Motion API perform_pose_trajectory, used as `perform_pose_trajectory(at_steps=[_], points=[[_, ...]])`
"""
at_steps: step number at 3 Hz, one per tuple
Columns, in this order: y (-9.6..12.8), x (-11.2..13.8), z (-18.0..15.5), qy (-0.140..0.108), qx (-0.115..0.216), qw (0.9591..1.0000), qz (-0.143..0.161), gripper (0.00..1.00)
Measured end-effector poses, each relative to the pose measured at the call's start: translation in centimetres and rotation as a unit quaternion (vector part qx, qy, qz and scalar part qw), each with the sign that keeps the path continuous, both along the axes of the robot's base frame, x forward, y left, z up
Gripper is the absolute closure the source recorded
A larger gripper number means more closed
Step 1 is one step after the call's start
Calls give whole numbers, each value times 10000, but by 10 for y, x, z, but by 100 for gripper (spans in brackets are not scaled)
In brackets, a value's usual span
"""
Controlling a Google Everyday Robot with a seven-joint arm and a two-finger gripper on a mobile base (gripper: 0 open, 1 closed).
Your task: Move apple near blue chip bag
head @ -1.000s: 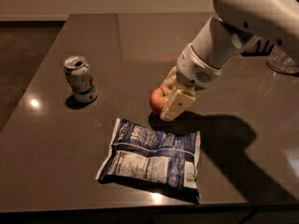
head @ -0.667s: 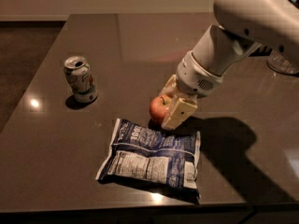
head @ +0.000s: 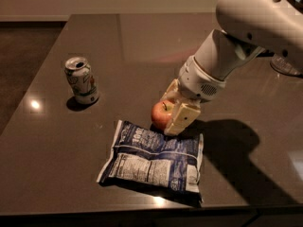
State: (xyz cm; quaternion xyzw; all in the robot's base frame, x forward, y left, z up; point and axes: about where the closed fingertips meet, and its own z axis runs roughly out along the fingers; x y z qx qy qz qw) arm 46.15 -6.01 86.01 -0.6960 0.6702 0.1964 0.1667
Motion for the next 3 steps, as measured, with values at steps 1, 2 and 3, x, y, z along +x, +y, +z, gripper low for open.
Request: perform_pose_trajectory(at_steps=[1, 2, 3], points=[[1, 0, 1, -12, -3, 10000, 7, 13], [2, -1, 1, -24, -5, 10000, 14, 0], [2, -1, 1, -25, -6, 10000, 14, 0]])
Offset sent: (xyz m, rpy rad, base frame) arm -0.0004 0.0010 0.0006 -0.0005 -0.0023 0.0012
